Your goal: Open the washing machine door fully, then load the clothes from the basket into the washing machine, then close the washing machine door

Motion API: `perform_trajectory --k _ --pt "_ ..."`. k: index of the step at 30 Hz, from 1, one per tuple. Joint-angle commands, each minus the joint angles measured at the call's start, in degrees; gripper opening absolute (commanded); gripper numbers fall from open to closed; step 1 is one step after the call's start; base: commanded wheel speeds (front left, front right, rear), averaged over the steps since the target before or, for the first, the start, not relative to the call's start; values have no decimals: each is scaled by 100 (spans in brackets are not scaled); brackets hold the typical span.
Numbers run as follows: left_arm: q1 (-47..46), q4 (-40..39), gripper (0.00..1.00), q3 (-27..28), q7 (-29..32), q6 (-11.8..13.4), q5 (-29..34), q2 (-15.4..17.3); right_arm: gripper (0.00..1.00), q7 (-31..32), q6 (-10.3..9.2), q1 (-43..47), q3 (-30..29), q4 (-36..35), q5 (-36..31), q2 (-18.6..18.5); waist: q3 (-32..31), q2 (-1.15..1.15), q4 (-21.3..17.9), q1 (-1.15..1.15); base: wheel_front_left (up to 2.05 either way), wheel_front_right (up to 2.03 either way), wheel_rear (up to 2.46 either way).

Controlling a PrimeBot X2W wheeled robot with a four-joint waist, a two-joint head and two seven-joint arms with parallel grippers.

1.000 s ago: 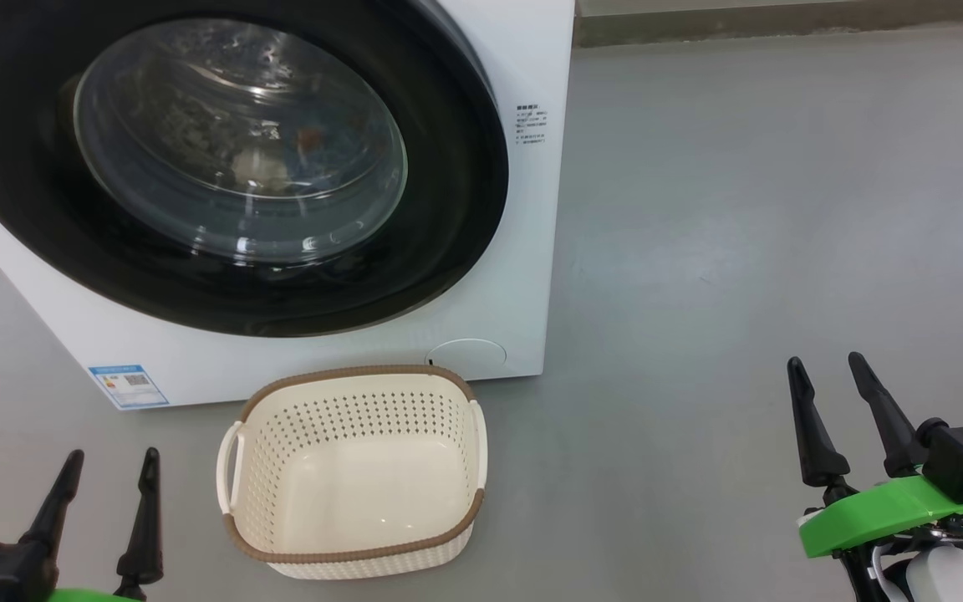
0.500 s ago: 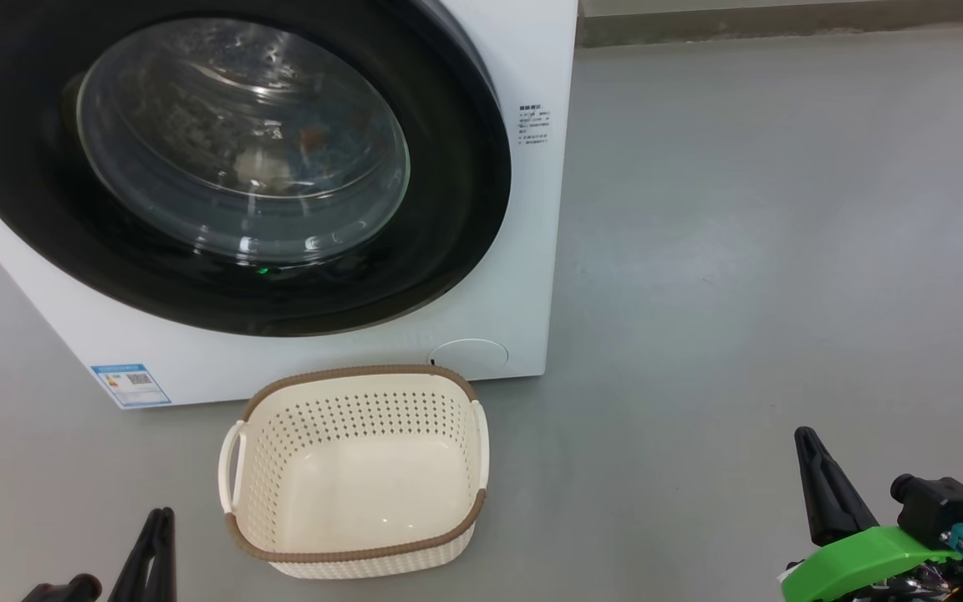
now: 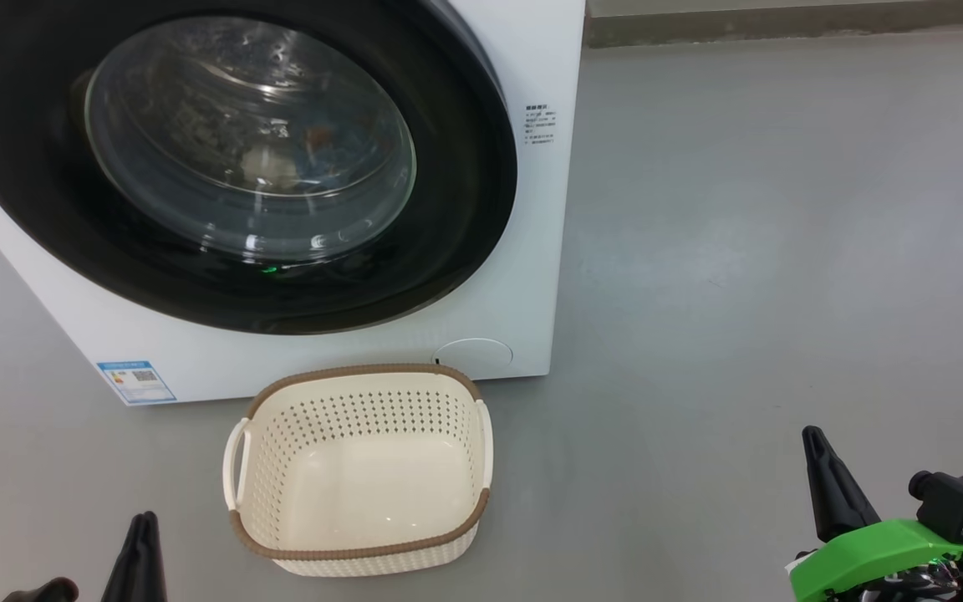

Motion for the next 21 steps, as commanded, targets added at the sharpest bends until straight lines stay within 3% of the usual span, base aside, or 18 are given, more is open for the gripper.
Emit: perform_trajectory --k 1,21 --pt "-179 -198 0 64 25 1 -151 93 0 20 -3 -164 -71 -169 186 -36 0 0 4 -1 0 0 0" --pt "-237 -332 0 102 359 1 -1431 6 0 358 -6 -198 -208 -271 1361 21 -4 0 75 -1 0 0 0"
